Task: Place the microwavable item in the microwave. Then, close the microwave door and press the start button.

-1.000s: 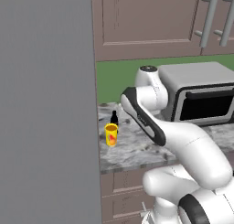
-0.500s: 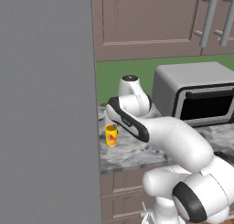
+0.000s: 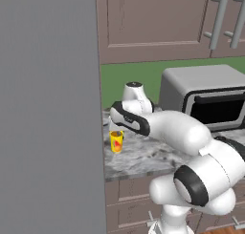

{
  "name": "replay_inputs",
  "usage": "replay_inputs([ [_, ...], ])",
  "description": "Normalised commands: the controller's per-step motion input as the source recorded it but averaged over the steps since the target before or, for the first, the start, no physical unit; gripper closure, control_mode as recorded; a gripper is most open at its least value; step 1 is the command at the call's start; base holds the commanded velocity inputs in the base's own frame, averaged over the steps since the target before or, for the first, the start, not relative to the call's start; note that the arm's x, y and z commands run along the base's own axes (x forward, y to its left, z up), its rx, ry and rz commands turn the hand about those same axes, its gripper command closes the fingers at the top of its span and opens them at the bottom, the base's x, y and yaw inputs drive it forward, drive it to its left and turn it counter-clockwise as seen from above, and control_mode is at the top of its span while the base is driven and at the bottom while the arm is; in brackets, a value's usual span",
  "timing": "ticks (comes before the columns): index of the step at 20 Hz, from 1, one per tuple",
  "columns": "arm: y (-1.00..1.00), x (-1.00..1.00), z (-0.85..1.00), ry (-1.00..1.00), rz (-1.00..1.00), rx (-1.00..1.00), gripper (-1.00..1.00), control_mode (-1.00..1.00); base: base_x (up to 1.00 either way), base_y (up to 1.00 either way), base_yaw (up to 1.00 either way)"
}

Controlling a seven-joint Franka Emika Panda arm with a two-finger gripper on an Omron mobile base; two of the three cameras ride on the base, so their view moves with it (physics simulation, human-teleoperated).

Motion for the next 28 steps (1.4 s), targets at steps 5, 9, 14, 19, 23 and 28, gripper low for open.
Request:
replay_inputs([
  [5,0.0,0.43,-0.16,0.05,0.0,0.05,-1.0,-1.0,0.0,0.0,0.0],
  [9,0.01,0.36,-0.29,0.04,0.0,0.01,-1.0,-1.0,0.0,0.0,0.0],
  [14,0.0,0.09,-0.26,0.01,0.0,0.0,-1.0,-1.0,0.0,0.0,0.0],
  [19,0.09,0.15,-0.18,0.0,-0.03,0.0,-1.0,-1.0,0.0,0.0,0.0],
  [23,0.13,0.33,-0.12,0.0,-0.06,0.0,-1.0,-1.0,0.0,0.0,0.0],
  [28,0.02,0.11,-0.23,0.0,-0.04,0.0,-1.0,-1.0,0.0,0.0,0.0],
])
